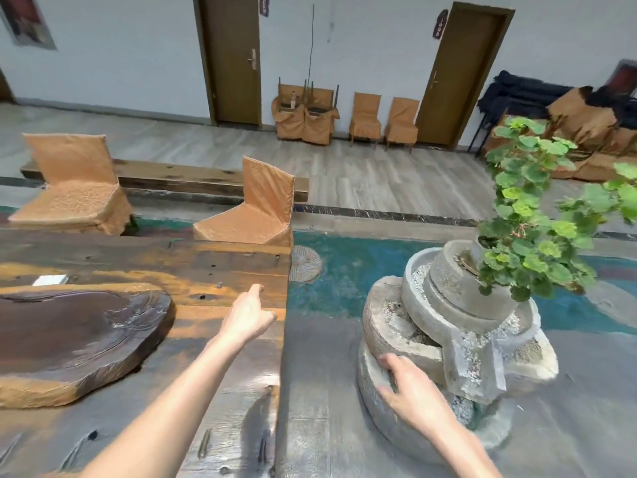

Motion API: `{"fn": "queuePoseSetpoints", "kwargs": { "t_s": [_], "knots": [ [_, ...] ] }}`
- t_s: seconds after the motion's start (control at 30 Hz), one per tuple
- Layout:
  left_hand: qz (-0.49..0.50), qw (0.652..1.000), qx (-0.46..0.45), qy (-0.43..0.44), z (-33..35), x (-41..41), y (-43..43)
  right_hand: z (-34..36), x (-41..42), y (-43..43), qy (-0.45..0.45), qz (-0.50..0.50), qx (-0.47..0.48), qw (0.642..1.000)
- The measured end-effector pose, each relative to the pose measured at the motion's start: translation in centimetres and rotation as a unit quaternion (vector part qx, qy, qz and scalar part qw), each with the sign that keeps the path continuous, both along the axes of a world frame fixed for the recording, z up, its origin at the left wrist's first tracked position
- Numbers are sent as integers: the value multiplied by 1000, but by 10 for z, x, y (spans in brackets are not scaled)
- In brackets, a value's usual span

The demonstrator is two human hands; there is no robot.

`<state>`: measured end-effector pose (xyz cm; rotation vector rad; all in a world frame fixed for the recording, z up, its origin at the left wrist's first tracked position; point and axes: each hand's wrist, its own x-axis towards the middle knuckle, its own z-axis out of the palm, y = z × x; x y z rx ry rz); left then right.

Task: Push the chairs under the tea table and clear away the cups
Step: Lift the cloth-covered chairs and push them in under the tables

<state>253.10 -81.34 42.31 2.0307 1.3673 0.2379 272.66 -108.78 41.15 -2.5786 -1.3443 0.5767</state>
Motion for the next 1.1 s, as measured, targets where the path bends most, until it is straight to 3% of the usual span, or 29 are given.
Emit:
{"fn": "queuePoseSetpoints", "kwargs": {
  "t_s": [0.33, 0.57, 0.83, 1.1],
  "knots": [
    [62, 997, 55, -1, 30, 83, 82, 49, 130, 197, -57, 101, 4, 993],
    [95, 994, 47, 18, 50, 160, 194, 43, 217, 332, -69, 153, 7, 986],
    [116, 993, -25, 14, 38, 297, 325, 46, 357, 485, -72, 182, -8, 981],
    [151, 986, -73, -16, 16, 376, 432, 43, 451, 623, -76, 198, -33, 977]
  ]
}}
